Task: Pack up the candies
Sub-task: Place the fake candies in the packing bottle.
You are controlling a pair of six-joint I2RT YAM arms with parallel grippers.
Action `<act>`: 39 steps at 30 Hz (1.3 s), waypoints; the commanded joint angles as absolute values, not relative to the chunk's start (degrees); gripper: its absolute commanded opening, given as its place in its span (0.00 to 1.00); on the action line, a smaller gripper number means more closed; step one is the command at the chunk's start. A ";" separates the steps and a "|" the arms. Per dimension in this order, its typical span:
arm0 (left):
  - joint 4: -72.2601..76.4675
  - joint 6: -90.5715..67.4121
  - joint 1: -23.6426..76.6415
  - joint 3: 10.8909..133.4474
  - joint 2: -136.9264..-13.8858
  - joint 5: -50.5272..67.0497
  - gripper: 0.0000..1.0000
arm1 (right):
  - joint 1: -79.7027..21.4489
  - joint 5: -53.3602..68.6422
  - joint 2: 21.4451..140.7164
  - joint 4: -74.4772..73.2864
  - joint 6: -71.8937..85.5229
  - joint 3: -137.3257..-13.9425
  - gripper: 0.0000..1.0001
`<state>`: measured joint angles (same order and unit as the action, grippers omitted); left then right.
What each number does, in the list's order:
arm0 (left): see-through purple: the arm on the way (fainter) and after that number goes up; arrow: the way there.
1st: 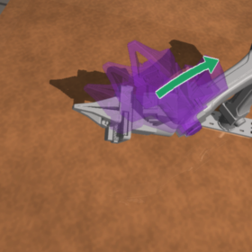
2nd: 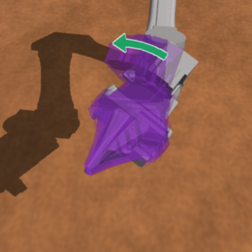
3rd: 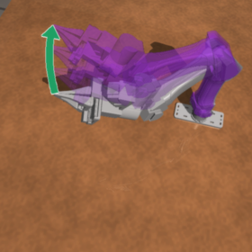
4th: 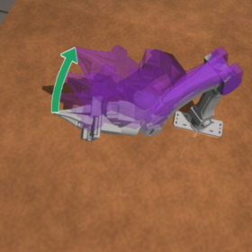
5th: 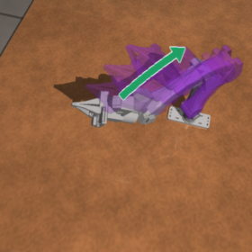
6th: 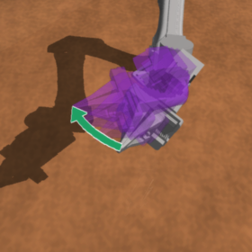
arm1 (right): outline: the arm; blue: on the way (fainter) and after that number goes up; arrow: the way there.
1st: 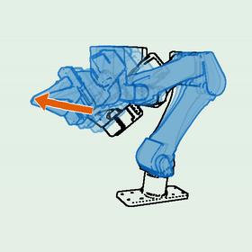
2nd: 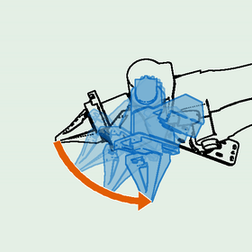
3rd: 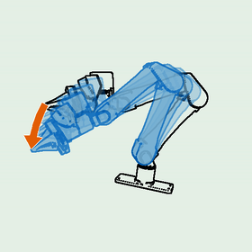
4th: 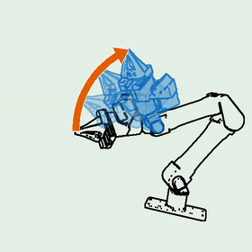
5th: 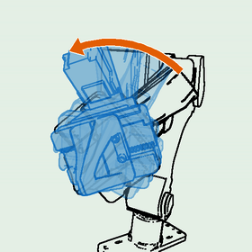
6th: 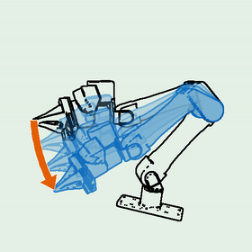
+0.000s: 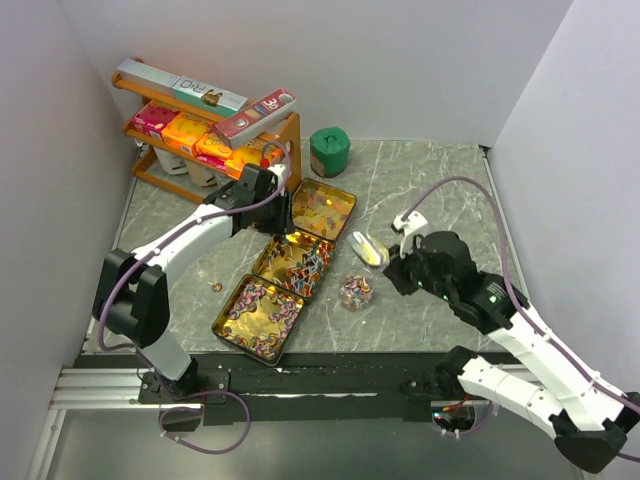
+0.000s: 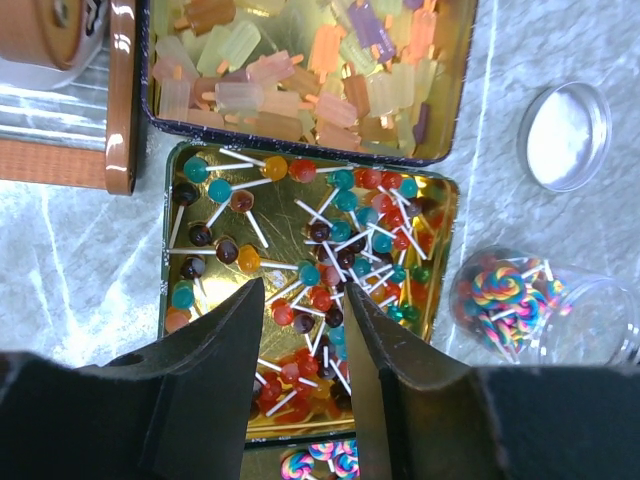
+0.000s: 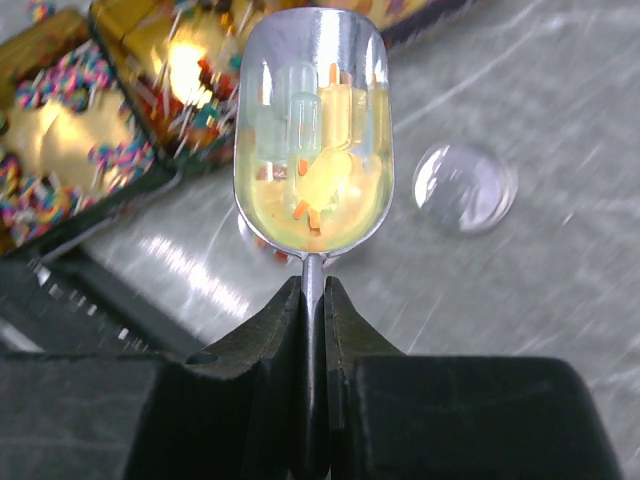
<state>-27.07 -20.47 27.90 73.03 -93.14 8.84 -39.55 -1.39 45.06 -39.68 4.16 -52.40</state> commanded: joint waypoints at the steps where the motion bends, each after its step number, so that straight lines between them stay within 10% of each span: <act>1: -25.05 -20.74 27.86 74.09 -94.48 9.75 0.43 | -43.85 -2.20 44.30 -50.00 13.35 -54.31 0.00; 39: -21.62 -19.78 27.69 70.40 -96.15 12.04 0.39 | -48.69 -6.76 66.00 -84.64 22.59 -81.19 0.00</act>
